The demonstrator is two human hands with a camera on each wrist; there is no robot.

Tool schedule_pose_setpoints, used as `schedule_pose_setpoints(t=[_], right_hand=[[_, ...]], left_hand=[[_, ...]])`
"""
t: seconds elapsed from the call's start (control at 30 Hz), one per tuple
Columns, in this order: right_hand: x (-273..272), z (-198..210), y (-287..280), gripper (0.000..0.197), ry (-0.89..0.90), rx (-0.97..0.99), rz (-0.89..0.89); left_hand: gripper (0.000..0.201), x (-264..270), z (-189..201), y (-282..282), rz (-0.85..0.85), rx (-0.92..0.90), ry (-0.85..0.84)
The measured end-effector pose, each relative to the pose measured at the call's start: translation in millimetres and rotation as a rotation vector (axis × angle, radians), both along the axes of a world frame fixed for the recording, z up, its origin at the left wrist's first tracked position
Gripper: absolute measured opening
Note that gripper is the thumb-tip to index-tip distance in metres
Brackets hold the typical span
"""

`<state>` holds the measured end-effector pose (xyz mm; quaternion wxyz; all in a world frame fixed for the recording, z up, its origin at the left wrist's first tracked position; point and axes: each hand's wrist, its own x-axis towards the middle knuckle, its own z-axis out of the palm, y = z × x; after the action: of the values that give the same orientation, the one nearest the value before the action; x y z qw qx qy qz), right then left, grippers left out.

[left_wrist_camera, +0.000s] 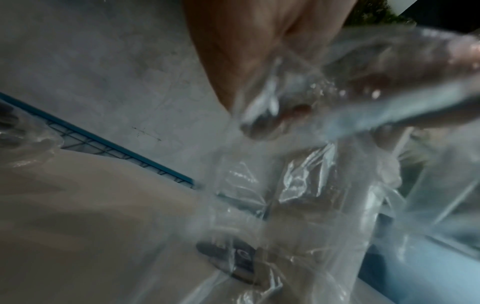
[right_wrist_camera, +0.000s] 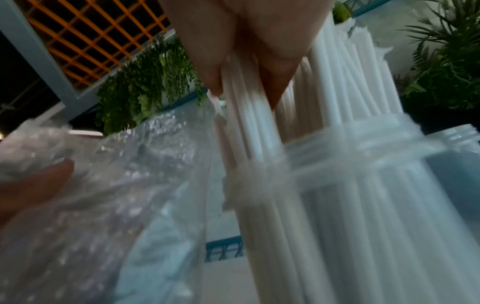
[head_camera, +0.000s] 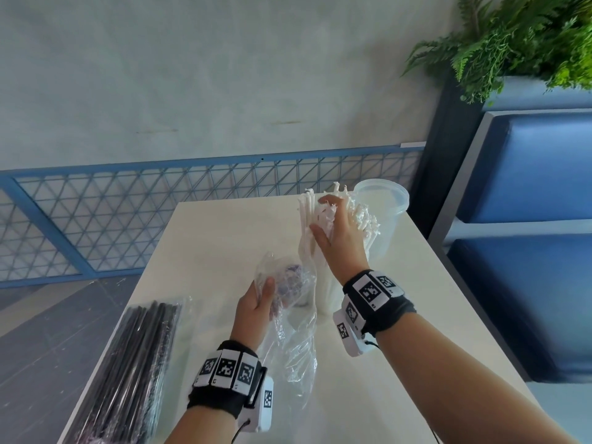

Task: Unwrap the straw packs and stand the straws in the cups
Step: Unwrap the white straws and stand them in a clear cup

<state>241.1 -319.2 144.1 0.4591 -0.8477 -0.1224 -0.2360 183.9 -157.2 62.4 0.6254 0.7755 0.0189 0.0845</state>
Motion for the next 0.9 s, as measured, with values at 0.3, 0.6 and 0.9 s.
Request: schedule_pose_setpoints(t=[0.3, 0.6, 0.9], right_hand=[[-79.9, -54.8, -12.6, 0.052, -0.084, -0.037, 0.069], [-102.4, -115.1, -49.1, 0.06, 1.183, 0.782, 0.152], [-97.9, -114.1, -66.6, 0.044, 0.941, 0.673, 0.012]], left_hand=[[0.066, -10.6, 1.3, 5.8, 0.123, -0.195, 0.026], [0.057, -19.2, 0.3, 1.4, 0.127, -0.653, 0.085], [0.102, -26.2, -15.1, -0.2, 0.467, -0.249, -0.123]])
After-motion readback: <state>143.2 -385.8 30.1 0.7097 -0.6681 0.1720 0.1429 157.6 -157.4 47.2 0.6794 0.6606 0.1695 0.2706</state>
